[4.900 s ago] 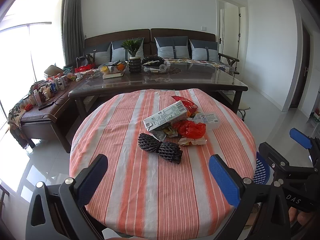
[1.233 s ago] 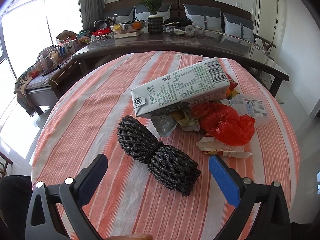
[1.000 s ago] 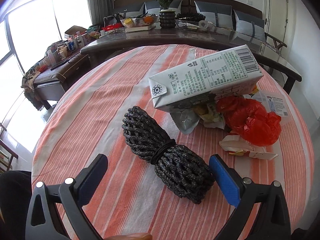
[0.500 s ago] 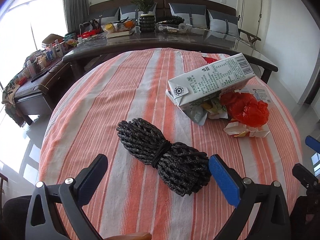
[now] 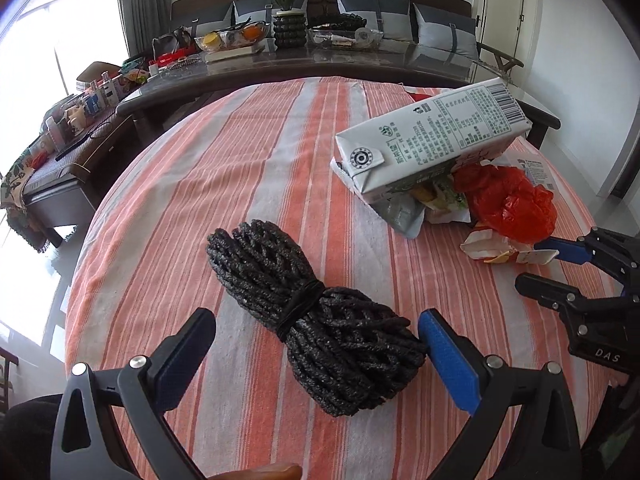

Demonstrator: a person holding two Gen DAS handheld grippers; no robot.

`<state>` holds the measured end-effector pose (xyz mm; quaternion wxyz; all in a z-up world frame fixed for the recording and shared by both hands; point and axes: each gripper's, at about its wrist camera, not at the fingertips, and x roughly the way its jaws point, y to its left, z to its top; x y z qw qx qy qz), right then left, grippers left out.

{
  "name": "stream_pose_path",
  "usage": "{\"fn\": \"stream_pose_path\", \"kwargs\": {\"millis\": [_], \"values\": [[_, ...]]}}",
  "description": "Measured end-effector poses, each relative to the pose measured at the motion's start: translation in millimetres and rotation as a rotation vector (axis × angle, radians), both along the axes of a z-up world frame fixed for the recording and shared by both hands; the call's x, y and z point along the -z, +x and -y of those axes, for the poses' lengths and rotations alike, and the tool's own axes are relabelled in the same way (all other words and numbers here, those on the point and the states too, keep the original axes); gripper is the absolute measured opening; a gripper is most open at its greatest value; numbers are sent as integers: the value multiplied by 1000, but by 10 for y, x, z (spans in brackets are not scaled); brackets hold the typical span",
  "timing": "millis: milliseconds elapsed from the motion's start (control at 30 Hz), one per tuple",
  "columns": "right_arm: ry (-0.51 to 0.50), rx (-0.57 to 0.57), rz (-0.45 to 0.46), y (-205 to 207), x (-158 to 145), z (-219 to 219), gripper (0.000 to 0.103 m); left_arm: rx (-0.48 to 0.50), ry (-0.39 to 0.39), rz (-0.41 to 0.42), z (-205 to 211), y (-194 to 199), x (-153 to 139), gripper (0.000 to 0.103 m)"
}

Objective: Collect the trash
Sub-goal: 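Grasp the black rope bundle with the left tool while the right tool grasps the red bag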

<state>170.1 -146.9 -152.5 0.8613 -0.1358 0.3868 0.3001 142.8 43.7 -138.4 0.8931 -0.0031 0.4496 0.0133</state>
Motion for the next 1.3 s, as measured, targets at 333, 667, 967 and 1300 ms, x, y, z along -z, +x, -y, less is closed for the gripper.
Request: {"fn": "stream_pose_path", "kwargs": {"millis": [333, 667, 967, 1300], "values": [[77, -22, -169, -131, -76, -140, 7, 61, 56, -51, -336, -76, 133, 103], [153, 46, -221, -531, -139, -79, 12, 10, -23, -43, -522, -59, 265, 103], [146, 108, -146, -295, -269, -9, 50, 31, -55, -78, -543, -110, 160, 103], [-2, 81, -166, 140, -123, -400, 60, 124, -47, -46, -504, 174, -10, 73]]}}
